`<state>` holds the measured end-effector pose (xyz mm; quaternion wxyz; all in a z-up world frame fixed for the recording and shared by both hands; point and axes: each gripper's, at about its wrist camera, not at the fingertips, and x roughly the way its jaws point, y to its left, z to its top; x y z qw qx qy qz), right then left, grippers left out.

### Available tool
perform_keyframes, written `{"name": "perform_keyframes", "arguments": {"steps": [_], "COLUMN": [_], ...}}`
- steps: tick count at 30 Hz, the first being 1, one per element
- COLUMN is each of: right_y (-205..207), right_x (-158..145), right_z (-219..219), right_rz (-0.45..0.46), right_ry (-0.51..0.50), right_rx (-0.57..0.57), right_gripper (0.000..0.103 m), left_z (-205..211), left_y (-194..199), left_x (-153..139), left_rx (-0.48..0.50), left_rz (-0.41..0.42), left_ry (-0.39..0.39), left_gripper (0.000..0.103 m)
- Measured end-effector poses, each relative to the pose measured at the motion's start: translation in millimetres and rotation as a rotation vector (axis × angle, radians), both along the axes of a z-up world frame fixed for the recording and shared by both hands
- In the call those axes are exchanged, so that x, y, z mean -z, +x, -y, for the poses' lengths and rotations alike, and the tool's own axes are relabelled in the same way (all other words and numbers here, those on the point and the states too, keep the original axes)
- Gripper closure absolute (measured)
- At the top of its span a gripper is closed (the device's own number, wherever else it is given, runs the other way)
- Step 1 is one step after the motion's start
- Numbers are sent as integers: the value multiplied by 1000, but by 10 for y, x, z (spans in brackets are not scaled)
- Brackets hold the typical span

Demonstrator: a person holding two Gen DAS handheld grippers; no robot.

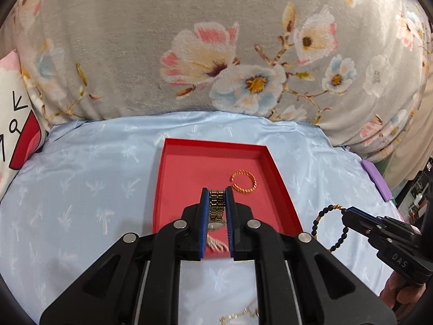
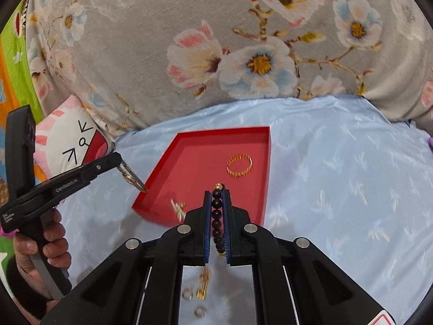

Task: Organize jewelry
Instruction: 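Carry the watch and bead bracelet into the red box and open both tools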

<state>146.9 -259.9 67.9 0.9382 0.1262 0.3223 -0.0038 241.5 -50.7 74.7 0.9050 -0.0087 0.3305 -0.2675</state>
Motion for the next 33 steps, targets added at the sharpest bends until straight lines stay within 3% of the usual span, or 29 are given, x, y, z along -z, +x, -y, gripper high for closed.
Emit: {"name": "perform_keyframes", "arguments": {"steps": [11,19,33], "right_y": [744,974,1219], "right_x": [353,644,886], "right_z": [62,121,222], "right_rz": [-85,-146,-192], "right_ry": [38,39,34], "right_rx": [-2,18,51], "right_gripper": [96,96,96], "left_z": [233,348,453], "left_y": [772,998,1320], "left_x": [302,561,735], "left_rx": [-18,-35,-79], "left_rz": [-98,-129,-162], "left_ry": [-3,35,49], "left_gripper": [92,92,92]}}
